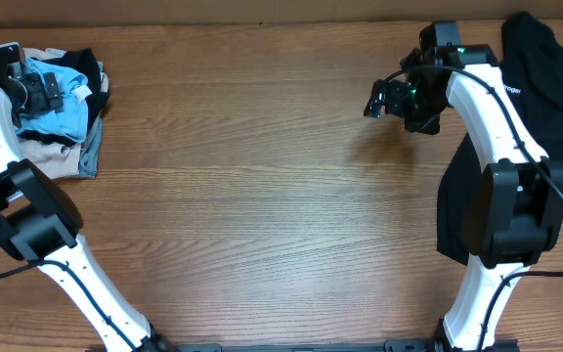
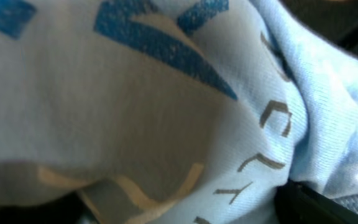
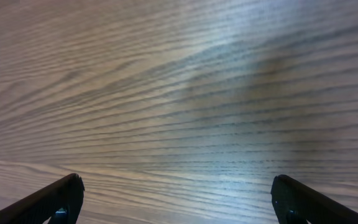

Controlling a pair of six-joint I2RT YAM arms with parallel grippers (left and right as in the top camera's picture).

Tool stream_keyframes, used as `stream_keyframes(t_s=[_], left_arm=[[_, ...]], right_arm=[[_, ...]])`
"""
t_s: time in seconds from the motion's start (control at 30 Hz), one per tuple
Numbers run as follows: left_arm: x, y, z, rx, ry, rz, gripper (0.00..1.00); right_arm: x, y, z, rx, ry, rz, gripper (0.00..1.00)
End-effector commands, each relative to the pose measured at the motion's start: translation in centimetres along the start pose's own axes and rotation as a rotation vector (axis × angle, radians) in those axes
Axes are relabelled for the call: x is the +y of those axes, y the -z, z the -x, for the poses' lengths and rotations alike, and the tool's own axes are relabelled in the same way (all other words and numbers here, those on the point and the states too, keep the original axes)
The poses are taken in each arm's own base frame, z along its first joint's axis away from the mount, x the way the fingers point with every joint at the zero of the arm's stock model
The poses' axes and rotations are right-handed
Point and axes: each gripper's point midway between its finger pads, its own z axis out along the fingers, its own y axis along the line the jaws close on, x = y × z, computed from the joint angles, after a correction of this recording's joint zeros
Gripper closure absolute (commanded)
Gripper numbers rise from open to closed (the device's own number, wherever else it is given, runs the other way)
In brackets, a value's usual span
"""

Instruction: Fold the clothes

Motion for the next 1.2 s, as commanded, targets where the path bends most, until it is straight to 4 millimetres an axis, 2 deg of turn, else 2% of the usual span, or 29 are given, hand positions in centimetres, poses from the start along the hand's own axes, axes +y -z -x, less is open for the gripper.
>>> stream_keyframes(t_s=[0.0, 0.03, 0.07, 0.13, 0.17, 0.2, 0.3, 0.33, 0.4, 0.57, 0.6, 0.7, 0.83, 1.03, 1.17], left_arm=[[-0.3, 2.7, 1.3, -0.001, -0.002, 0.009, 0.00], [-0.2, 5.0, 2.5, -0.037, -0.004, 0.016, 0.00], [-0.1, 10.2, 4.8, -0.125, -0.007, 0.032, 0.00], [-0.3, 14.8, 6.4, -0.209, -0.001, 0.045, 0.00], [-0.7, 18.6, 7.4, -0.282, 0.007, 0.052, 0.00], [-1.0, 20.7, 7.8, -0.320, 0.016, 0.054, 0.00], [-2.0, 26.6, 8.2, -0.416, 0.047, 0.052, 0.00], [-2.3, 28.1, 8.0, -0.433, 0.060, 0.048, 0.00], [-2.8, 29.9, 6.9, -0.426, 0.065, 0.042, 0.00], [-3.3, 30.7, 6.3, -0.420, 0.060, 0.038, 0.00], [-3.3, 30.5, 6.3, -0.415, 0.061, 0.037, 0.00], [-3.2, 30.2, 6.3, -0.408, 0.061, 0.036, 0.00], [-3.3, 29.9, 6.2, -0.400, 0.061, 0.035, 0.00], [-3.3, 29.9, 6.2, -0.400, 0.062, 0.035, 0.00], [-3.3, 29.9, 6.2, -0.400, 0.061, 0.035, 0.00]], right_arm=[[4.0, 9.5, 2.9, -0.239, 0.107, 0.056, 0.00], [4.5, 11.5, 3.2, -0.281, 0.118, 0.053, 0.00], [5.1, 14.8, 3.3, -0.349, 0.132, 0.039, 0.00], [5.5, 17.9, 3.1, -0.410, 0.142, 0.026, 0.00], [5.8, 20.1, 2.7, -0.453, 0.149, 0.019, 0.00], [6.0, 21.9, 2.2, -0.487, 0.154, 0.015, 0.00], [6.6, 25.3, 0.7, -0.550, 0.168, 0.024, 0.00], [6.9, 26.6, 0.0, -0.574, 0.174, 0.031, 0.00], [7.2, 29.0, -1.6, -0.617, 0.185, 0.041, 0.00], [7.6, 34.0, -6.4, -0.706, 0.208, 0.063, 0.00], [7.6, 35.2, -8.0, -0.724, 0.213, 0.068, 0.00], [7.4, 37.4, -11.8, -0.756, 0.198, 0.087, 0.00], [7.4, 39.5, -14.6, -0.808, 0.152, 0.131, 0.00], [7.2, 40.5, -16.5, -0.835, 0.159, 0.139, 0.00], [6.8, 39.9, -17.1, -0.803, 0.149, 0.125, 0.00]])
